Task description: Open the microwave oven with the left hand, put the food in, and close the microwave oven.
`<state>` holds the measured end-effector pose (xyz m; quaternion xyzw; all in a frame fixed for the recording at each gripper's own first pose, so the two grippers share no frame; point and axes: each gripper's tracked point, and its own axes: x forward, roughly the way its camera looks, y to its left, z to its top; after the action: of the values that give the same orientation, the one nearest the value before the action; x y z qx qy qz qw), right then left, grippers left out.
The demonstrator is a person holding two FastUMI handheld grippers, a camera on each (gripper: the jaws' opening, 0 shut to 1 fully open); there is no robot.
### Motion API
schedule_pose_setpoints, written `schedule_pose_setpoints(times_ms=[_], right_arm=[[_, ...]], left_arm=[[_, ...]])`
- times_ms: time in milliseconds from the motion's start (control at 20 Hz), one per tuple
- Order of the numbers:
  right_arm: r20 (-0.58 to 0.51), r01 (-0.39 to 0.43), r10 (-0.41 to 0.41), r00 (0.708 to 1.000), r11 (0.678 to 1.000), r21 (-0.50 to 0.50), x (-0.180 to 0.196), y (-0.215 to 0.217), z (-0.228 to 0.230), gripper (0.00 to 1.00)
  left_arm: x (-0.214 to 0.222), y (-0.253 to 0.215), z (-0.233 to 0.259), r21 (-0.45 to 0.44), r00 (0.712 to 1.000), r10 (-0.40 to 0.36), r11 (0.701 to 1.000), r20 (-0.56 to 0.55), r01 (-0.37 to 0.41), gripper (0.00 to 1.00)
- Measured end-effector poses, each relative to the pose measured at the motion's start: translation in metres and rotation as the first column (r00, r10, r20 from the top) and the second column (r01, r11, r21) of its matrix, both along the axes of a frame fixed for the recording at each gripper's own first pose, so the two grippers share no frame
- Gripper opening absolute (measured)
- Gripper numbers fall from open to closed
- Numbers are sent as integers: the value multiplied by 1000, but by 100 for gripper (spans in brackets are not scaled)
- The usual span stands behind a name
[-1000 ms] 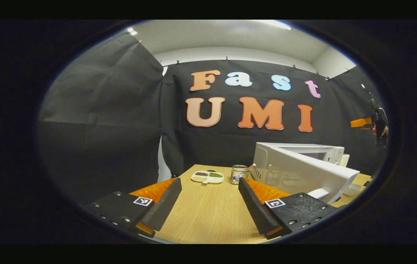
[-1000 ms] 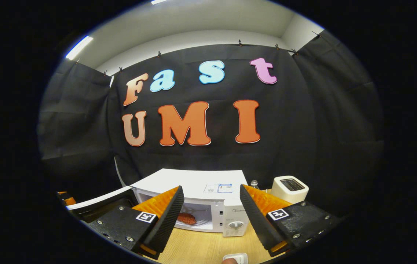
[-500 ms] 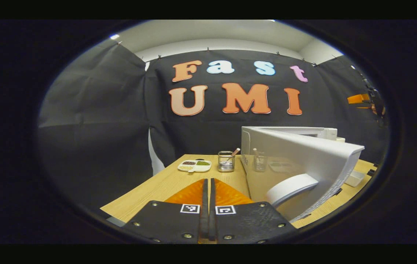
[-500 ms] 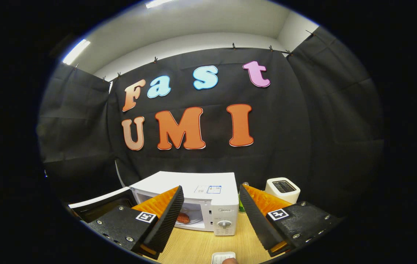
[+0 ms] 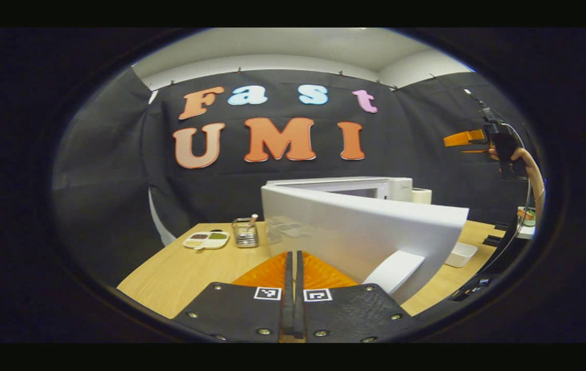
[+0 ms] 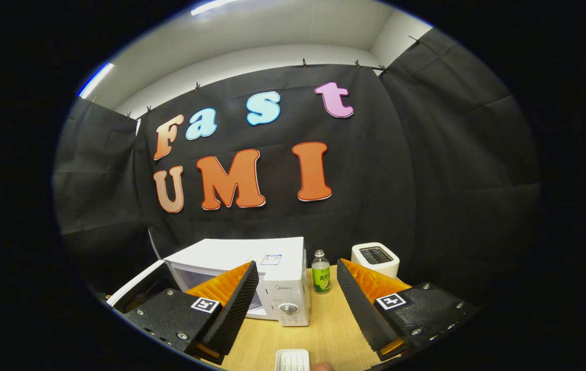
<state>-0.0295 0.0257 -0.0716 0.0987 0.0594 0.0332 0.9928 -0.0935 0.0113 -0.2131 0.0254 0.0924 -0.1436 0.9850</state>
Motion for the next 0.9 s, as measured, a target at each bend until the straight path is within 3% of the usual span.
schedule_pose_setpoints(times_ms=[200,500,900], right_arm=[[-4,25,-25,1000,1000,-2,-7,-22,0,95],[-4,50,-50,999,999,-15,-15,-43,-1,95],[-15,68,-68,998,998,6,-13,-58,-6,95]], left_arm=[[8,-52,-1,-26,995,-103,994,-3,103,1],[32,-96,-7,-115,987,-156,982,-28,152,1],[99,-119,-2,-176,997,-75,982,-11,72,0]])
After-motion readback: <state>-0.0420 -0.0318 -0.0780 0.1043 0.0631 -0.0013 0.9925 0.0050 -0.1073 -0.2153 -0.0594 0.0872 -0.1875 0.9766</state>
